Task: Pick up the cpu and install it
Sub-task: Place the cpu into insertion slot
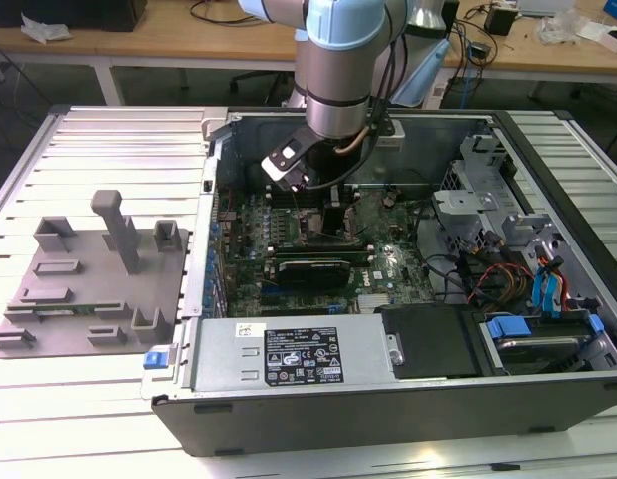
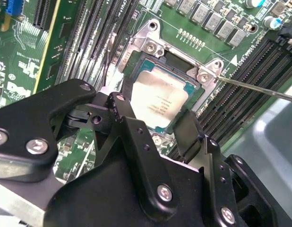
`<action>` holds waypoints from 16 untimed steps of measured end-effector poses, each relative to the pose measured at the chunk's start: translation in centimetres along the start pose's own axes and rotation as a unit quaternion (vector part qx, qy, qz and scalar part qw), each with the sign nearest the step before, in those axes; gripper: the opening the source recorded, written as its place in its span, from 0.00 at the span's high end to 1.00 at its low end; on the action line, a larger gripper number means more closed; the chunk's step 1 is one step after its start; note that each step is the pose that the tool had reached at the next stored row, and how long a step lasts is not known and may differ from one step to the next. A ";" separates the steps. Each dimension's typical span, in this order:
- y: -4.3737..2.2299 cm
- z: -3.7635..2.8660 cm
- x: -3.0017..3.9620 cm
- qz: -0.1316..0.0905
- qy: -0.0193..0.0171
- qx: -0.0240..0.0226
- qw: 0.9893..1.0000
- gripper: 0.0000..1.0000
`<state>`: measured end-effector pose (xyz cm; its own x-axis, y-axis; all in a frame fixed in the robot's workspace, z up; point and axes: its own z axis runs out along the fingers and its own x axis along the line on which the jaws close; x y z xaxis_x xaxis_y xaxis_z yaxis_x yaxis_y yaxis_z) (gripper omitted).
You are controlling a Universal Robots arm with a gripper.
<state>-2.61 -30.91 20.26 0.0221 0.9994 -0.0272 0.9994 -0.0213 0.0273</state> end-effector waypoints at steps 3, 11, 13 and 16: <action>0.02 -0.69 -0.02 0.000 0.000 0.000 1.000 0.38; 0.03 -1.09 -0.03 0.000 0.000 0.000 1.000 0.53; 0.03 -1.11 -0.03 0.000 0.000 0.000 1.000 0.71; 0.03 -1.14 -0.03 0.000 0.000 0.000 1.000 0.83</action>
<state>-2.61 -30.91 21.40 0.0221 0.9994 -0.0271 0.9994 -0.0213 0.0273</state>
